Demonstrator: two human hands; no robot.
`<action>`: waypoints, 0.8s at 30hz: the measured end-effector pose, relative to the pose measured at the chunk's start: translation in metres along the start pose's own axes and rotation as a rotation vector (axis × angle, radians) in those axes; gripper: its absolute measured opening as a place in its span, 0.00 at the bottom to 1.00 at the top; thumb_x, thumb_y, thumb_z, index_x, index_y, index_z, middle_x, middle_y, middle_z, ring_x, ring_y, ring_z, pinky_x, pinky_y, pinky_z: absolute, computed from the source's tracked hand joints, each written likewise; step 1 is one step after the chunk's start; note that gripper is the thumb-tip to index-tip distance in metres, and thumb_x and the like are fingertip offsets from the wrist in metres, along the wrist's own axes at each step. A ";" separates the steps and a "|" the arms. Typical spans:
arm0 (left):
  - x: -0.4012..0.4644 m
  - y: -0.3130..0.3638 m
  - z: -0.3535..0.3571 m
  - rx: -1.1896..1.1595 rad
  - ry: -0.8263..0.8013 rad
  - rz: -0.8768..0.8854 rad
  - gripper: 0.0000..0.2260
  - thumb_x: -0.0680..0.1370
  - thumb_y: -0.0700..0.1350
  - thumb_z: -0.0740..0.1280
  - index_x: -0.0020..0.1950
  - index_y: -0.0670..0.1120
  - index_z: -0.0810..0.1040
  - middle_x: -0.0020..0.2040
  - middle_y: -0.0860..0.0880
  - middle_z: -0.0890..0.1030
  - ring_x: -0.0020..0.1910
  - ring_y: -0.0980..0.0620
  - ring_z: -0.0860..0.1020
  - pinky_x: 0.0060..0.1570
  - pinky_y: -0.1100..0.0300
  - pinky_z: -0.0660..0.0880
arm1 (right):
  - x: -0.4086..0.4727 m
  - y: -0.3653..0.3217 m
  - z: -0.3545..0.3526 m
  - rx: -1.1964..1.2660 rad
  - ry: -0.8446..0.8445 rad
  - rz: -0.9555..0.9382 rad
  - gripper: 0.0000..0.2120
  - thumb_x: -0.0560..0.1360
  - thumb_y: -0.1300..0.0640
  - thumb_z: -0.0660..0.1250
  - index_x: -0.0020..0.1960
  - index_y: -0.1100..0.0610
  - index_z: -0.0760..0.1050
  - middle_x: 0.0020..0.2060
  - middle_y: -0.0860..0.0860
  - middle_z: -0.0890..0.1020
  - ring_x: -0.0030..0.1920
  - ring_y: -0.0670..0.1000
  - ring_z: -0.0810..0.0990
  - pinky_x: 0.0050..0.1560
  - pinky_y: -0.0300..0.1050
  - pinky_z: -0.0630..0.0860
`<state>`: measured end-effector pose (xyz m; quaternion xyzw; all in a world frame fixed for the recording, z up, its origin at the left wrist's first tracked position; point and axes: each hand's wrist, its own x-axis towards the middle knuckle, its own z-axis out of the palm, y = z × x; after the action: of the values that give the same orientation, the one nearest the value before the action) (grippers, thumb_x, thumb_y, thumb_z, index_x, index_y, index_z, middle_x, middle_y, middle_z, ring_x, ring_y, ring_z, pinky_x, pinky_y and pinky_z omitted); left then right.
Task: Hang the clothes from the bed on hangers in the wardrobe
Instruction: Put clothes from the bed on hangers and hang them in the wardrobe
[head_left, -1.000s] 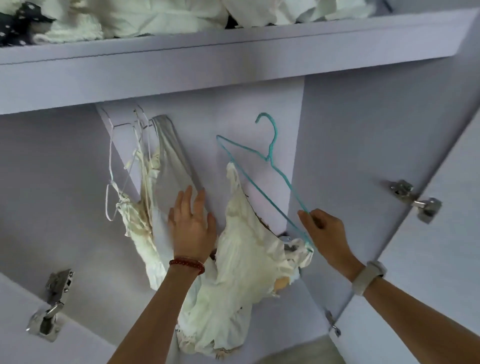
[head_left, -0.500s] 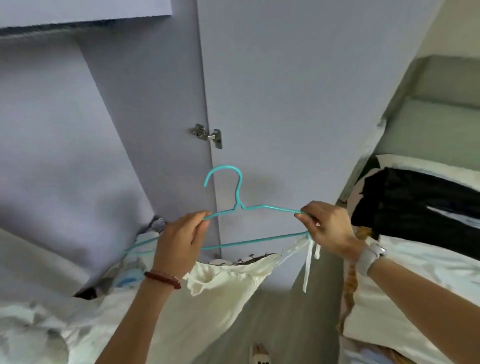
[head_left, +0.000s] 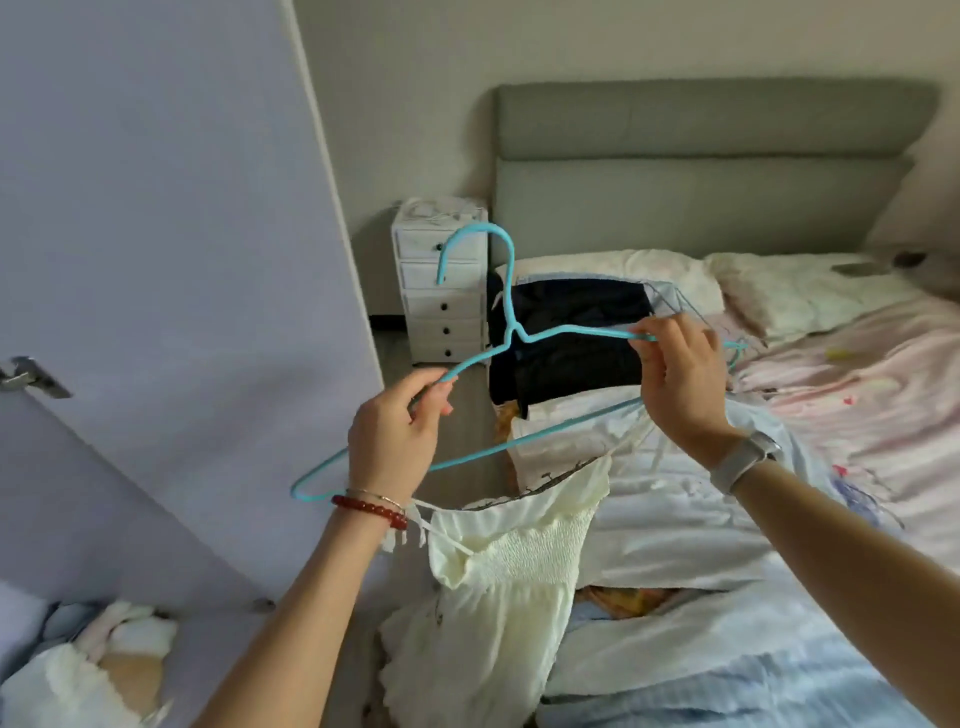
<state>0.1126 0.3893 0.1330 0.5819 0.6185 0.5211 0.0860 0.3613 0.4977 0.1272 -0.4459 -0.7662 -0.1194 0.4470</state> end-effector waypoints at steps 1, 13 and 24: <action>0.009 0.007 0.018 -0.007 0.007 0.024 0.14 0.74 0.52 0.60 0.47 0.45 0.81 0.32 0.57 0.78 0.30 0.63 0.72 0.32 0.67 0.67 | -0.003 0.015 -0.011 -0.045 0.002 0.011 0.06 0.76 0.57 0.57 0.48 0.57 0.72 0.37 0.57 0.77 0.32 0.57 0.74 0.37 0.44 0.62; 0.000 0.034 0.143 0.114 -0.037 0.237 0.12 0.77 0.46 0.60 0.47 0.42 0.81 0.41 0.45 0.83 0.41 0.42 0.79 0.54 0.31 0.66 | -0.108 0.054 -0.106 -0.031 -0.074 0.189 0.13 0.75 0.56 0.58 0.48 0.62 0.77 0.36 0.54 0.82 0.27 0.53 0.76 0.25 0.41 0.68; 0.019 0.188 0.177 0.041 -0.019 0.488 0.23 0.76 0.50 0.54 0.71 0.48 0.67 0.73 0.43 0.62 0.72 0.39 0.58 0.65 0.33 0.50 | -0.082 0.050 -0.215 0.005 0.362 0.609 0.08 0.76 0.60 0.61 0.51 0.61 0.77 0.24 0.41 0.66 0.26 0.42 0.69 0.29 0.40 0.61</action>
<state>0.3517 0.4594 0.2043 0.7205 0.4691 0.5085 -0.0482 0.5418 0.3544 0.1741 -0.6244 -0.5066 -0.0557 0.5919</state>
